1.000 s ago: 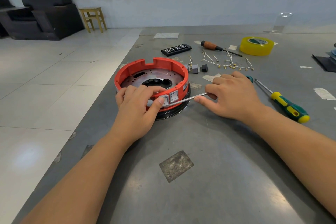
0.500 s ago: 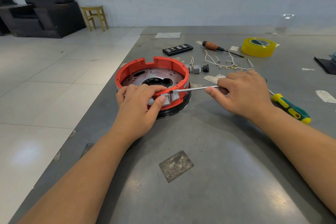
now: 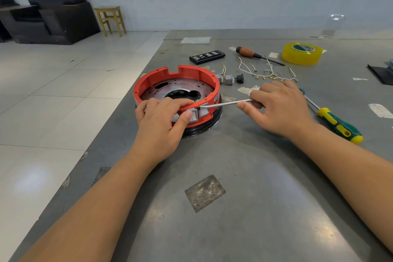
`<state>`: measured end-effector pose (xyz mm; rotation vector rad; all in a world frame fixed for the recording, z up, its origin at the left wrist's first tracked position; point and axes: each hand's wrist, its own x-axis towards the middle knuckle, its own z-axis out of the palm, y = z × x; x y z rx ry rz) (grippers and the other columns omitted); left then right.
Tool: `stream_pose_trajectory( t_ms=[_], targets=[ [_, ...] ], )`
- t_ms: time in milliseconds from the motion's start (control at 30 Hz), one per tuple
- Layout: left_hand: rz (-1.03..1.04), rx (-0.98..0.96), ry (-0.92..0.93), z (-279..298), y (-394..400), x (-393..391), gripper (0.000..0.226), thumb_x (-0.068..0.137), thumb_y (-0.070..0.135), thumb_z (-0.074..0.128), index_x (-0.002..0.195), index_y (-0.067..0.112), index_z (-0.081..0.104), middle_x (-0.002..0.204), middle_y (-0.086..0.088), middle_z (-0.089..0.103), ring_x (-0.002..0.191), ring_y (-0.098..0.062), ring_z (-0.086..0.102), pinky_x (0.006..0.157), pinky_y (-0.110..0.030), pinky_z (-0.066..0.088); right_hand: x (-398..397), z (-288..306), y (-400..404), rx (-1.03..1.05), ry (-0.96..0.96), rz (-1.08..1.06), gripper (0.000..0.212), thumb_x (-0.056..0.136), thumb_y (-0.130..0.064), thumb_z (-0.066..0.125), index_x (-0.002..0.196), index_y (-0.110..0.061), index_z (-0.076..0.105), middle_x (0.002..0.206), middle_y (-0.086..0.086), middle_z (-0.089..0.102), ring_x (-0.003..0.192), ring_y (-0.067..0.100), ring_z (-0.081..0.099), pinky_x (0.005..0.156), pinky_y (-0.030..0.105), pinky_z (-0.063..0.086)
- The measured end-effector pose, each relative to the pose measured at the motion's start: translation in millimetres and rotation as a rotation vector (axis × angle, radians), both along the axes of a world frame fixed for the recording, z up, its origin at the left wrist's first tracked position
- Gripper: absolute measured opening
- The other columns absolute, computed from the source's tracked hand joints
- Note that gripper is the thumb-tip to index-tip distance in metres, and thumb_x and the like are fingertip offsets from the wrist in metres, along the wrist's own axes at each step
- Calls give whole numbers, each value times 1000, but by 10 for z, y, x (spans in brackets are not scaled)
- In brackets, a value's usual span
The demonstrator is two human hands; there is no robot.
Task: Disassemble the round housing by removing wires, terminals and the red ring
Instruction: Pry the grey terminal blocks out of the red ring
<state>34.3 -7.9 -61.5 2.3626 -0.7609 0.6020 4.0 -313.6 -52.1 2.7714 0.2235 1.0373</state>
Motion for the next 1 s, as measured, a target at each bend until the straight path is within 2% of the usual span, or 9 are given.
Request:
stream_pose_trajectory(
  t_ms=[167,333,500,700,833,933,1000],
  targets=[
    [10,-3,9,5,-26,-24,41,103,48,40,135,36,62,119,14,64,120,-9,41,111,-39,19,36,-67,-10,32,46,1,58,99,-72,25,69,-27,48,71,-4,51,73,21,47,73,38,33],
    [-7,-25,14,21,-27,-20,40,102,46,42,135,37,63,117,17,64,115,-3,35,110,-38,18,97,-75,-12,75,49,32,58,98,-72,27,70,-26,50,73,-4,53,76,22,48,76,40,36],
    [-49,-37,22,35,-17,-33,40,102,44,44,137,40,60,111,24,57,111,2,31,105,-27,12,179,-59,6,119,97,63,62,97,-73,25,73,-23,54,78,-3,51,81,22,47,81,40,34],
    [-110,-68,55,57,-18,-59,35,101,45,43,134,50,55,109,29,58,109,7,33,106,-14,6,250,-54,8,120,210,73,72,96,-76,13,89,-21,58,90,-1,51,91,21,46,93,40,34],
    [-106,-53,75,63,-13,-68,37,100,46,43,135,49,55,111,37,52,114,-3,34,105,-13,6,241,-76,-2,114,229,60,71,96,-75,13,91,-21,59,91,-2,50,91,20,45,93,36,29],
    [-104,-83,111,56,-16,-68,33,98,48,45,128,59,51,107,41,47,115,-3,30,103,-14,12,210,-70,-9,118,226,60,65,96,-73,18,87,-22,57,88,-3,49,89,19,45,89,35,30],
    [-104,-103,149,50,-21,-69,31,96,50,46,123,66,49,109,36,49,119,-8,28,101,-16,16,162,-69,-37,128,221,70,63,96,-74,20,81,-23,54,83,-5,48,84,17,42,83,33,28]
  ],
)
